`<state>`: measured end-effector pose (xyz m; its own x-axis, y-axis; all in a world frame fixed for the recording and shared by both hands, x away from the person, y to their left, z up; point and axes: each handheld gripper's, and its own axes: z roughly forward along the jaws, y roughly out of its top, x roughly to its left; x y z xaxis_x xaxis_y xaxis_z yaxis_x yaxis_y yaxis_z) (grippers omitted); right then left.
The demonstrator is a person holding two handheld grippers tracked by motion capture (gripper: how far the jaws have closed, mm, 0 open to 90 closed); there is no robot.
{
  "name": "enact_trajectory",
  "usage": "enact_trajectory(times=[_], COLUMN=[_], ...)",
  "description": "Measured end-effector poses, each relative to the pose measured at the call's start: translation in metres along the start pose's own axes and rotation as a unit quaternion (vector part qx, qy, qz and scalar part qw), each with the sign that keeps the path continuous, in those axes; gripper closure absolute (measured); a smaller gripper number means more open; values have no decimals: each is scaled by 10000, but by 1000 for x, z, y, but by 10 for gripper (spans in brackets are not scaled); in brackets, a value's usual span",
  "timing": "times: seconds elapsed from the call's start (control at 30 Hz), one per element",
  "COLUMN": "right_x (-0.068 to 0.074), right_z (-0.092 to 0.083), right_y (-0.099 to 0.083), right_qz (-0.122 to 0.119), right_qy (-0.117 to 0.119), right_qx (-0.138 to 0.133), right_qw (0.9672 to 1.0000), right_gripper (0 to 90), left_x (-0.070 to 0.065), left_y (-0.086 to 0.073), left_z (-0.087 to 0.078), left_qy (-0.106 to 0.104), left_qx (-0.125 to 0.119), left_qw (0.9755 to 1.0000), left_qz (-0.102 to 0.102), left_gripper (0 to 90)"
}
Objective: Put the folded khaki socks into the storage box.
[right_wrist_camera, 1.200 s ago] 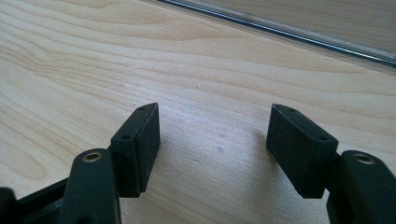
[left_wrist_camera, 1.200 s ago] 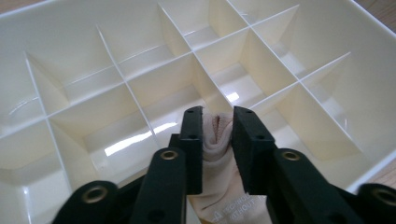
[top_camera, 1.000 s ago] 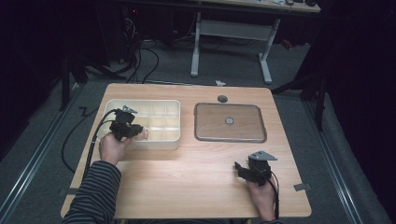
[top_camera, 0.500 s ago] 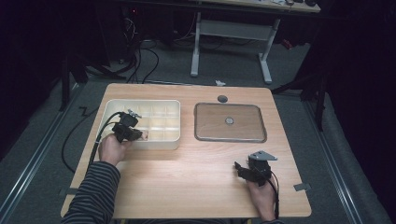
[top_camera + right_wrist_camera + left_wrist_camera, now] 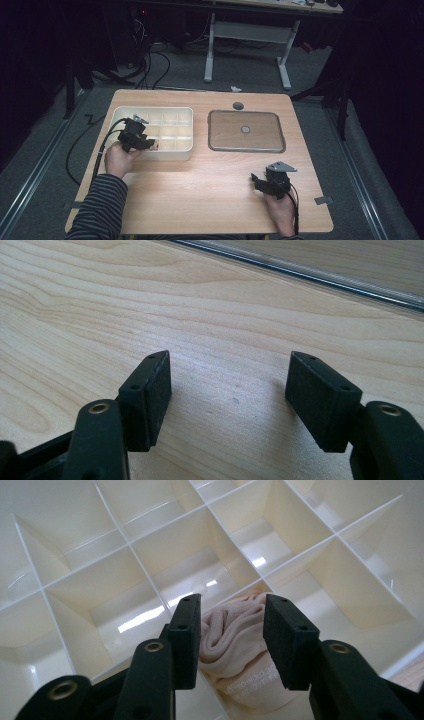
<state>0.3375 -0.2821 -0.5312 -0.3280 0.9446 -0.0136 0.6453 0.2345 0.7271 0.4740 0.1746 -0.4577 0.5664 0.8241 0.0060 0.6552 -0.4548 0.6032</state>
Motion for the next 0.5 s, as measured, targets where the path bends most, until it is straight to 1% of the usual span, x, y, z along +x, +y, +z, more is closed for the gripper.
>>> enact_trajectory(times=[0.1,0.17,0.2,0.33,0.5], right_x=[0,0,0,0,0], right_z=[0,0,0,0,0], right_y=[0,0,0,0,0], right_qz=[-4,2,-2,-5,-3], right_qy=[0,1,0,-1,0], right_qx=[1,0,1,2,1], right_qw=[10000,10000,10000,10000,10000], right_gripper=[350,350,350,350,350], left_x=[-1,-1,-1,-1,-2], left_y=[0,0,0,0,1], left_z=[-3,-7,-8,-11,-16], left_qy=[14,91,48,-5,-34], left_qx=[-50,-120,-131,-143,-267], left_qw=[10000,9999,9999,9999,9995], left_qz=[-14,-17,-27,-84,-172], left_gripper=[550,524,514,489,458])
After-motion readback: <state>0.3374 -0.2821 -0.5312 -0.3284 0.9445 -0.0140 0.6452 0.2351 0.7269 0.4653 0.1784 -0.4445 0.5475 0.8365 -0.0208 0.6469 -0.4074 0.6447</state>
